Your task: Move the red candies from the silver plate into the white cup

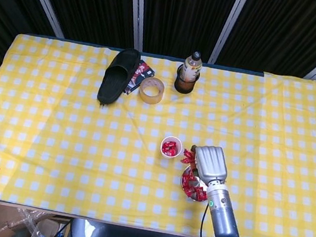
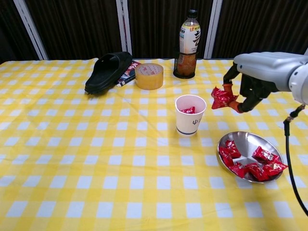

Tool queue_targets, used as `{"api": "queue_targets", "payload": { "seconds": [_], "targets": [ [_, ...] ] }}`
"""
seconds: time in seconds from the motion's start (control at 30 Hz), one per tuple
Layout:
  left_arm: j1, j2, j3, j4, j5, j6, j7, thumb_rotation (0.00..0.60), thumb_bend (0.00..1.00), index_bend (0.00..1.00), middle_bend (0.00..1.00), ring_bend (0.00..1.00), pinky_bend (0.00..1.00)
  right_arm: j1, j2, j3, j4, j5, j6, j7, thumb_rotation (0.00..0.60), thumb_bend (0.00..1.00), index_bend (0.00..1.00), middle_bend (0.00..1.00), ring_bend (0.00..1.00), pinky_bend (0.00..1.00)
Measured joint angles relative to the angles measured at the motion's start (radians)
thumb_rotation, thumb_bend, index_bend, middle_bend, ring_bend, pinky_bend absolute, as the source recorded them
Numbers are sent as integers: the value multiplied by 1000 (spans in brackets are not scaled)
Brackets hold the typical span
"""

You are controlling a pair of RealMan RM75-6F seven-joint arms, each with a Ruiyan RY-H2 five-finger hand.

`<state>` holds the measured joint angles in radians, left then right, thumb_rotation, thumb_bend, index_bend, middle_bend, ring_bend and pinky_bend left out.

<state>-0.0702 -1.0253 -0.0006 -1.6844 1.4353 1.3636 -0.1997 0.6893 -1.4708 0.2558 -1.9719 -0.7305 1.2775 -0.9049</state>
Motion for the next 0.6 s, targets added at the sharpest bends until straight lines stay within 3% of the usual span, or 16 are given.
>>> {"api": "queue_targets", "payload": {
  "seconds": [0.6],
  "targets": [
    [-5,16,3,-8,-8,-22,-34,600,34,0,0,0,0,141,-107,36,139,128,-35,-19,600,517,637,990,1000,989]
  ]
}}
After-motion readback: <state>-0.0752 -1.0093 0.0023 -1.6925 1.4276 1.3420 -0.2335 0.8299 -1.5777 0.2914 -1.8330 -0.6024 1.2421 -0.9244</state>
